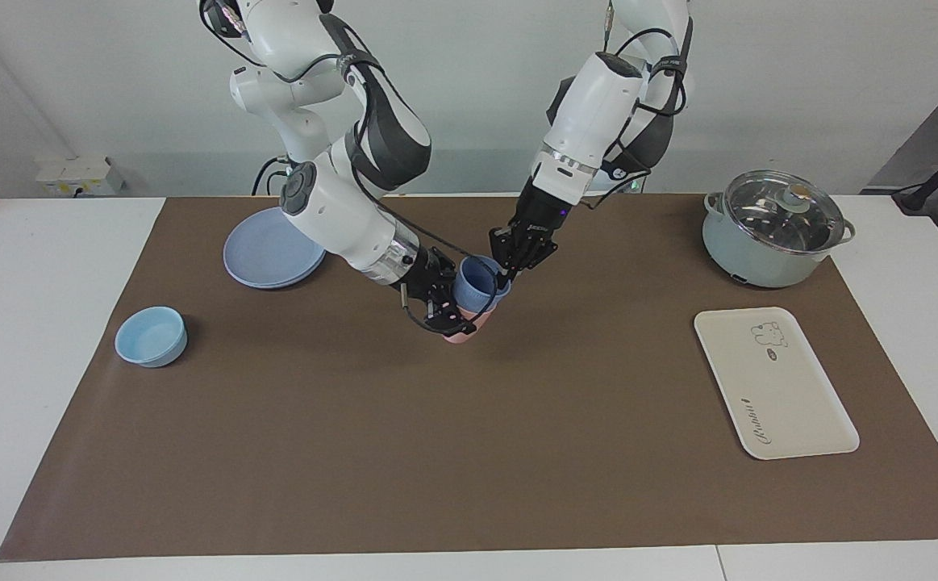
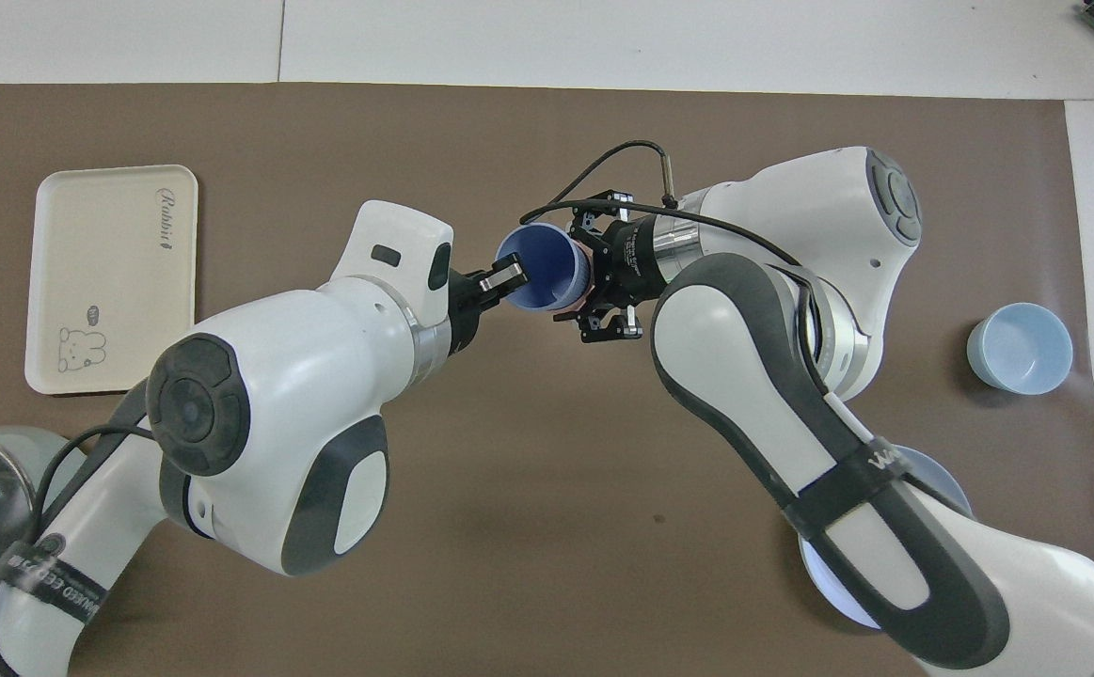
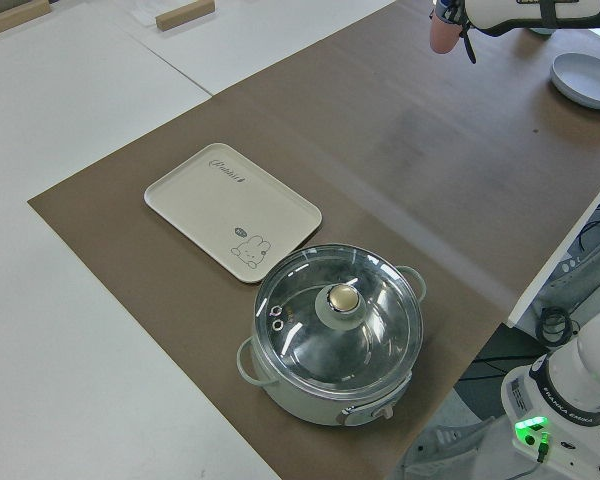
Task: Place cup on tray
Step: 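Grasp the cup with the left gripper while the right gripper releases, then lower the cup onto the white tray with the left gripper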
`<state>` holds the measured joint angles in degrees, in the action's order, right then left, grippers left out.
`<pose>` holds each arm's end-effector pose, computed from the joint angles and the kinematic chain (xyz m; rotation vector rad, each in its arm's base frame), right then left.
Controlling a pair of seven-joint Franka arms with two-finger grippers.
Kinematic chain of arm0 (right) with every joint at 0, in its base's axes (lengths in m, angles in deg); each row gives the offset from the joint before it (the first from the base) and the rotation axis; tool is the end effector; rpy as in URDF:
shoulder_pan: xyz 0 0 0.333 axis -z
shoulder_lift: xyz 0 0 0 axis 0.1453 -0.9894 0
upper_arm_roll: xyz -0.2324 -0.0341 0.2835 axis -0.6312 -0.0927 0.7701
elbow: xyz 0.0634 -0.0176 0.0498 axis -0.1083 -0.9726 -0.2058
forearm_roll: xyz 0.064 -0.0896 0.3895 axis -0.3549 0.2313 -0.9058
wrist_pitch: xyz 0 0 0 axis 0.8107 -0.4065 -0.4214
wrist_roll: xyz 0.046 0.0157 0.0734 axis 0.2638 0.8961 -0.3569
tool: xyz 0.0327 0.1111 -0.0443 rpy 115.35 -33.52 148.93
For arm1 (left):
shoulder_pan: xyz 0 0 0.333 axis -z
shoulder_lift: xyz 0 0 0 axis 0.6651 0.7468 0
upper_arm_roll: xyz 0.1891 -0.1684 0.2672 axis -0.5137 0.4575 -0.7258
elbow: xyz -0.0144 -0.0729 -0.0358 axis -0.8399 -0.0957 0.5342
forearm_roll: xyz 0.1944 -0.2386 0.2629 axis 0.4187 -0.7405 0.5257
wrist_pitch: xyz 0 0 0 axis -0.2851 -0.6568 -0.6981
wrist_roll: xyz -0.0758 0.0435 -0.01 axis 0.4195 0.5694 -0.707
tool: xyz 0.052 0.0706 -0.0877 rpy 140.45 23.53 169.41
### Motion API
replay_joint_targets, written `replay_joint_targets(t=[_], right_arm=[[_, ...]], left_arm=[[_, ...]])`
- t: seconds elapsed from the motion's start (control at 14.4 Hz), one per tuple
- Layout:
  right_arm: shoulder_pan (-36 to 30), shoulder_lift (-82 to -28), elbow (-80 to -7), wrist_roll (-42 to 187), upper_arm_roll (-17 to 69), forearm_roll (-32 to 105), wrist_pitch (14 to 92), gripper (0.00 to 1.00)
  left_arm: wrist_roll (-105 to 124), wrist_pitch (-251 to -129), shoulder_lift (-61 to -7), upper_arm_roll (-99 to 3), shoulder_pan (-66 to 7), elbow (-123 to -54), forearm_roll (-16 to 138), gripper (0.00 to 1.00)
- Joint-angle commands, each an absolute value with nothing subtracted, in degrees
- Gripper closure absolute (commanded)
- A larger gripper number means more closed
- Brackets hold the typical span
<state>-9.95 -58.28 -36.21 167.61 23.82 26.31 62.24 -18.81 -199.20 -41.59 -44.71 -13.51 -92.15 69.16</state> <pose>0.6378 0.3008 0.4689 -1.8887 1.7512 0.5529 0.5212 -0.3534 0.5501 2.5378 0.4735 0.3910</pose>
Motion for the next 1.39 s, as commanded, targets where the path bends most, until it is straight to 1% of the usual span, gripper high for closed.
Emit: replay_joint_targets(t=[0.0, 0.07, 0.28, 0.42, 0.56, 0.77, 0.84, 0.98, 1.04, 1.18, 1.25, 1.32], right_arm=[[-9.0, -58.1, -36.7, 167.5, 23.9, 25.9, 62.6, 1.0], [-8.1, -58.1, -36.9, 167.4, 23.7, 25.8, 62.6, 1.0], [-4.7, -58.1, -37.3, 166.6, 23.8, 25.0, 62.3, 1.0], [-1.3, -58.1, -38.3, 165.5, 23.9, 23.7, 62.1, 1.0], [2.9, -58.3, -39.4, 163.6, 23.9, 18.6, 61.9, 1.0], [10.1, -58.9, -42.1, 159.7, 23.9, 15.5, 61.5, 1.0], [11.9, -59.6, -42.4, 158.7, 23.9, 13.9, 61.5, 1.0], [16.7, -61.8, -42.4, 157.2, 23.9, 12.6, 61.2, 1.0], [18.1, -62.7, -42.3, 155.0, 24.0, 12.4, 60.4, 1.0], [19.9, -64.8, -42.5, 150.7, 23.9, 8.7, 59.5, 1.0], [20.5, -65.5, -42.8, 148.2, 23.9, 8.0, 59.4, 1.0], [20.6, -65.5, -43.3, 147.6, 23.9, 7.9, 59.4, 1.0]], left_arm=[[-19.6, -190.2, -42.5, -45.8, -13.4, -86.6, 69.0, 1.0], [-19.6, -183.8, -44.3, -45.9, -13.9, -83.9, 69.0, 1.0], [-18.9, -167.4, -46.2, -45.9, -18.3, -75.2, 70.7, 1.0], [-17.1, -162.0, -46.3, -46.0, -21.5, -72.3, 74.5, 1.0], [-10.7, -161.4, -46.5, -46.1, -26.8, -73.2, 74.9, 1.0], [5.5, -162.3, -49.2, -46.1, -39.3, -79.7, 74.4, 1.0], [11.6, -162.8, -49.1, -46.1, -43.6, -81.0, 74.3, 1.0], [23.1, -167.3, -47.2, -46.1, -51.1, -83.7, 73.3, 1.0], [27.5, -170.2, -44.7, -46.1, -54.5, -84.9, 71.5, 1.0], [39.6, -174.4, -37.7, -46.1, -59.6, -84.9, 69.7, 1.0], [44.7, -178.2, -35.1, -46.1, -62.1, -85.3, 68.4, 1.0], [46.1, -180.3, -33.6, -46.1, -62.5, -85.8, 67.8, 1.0]])
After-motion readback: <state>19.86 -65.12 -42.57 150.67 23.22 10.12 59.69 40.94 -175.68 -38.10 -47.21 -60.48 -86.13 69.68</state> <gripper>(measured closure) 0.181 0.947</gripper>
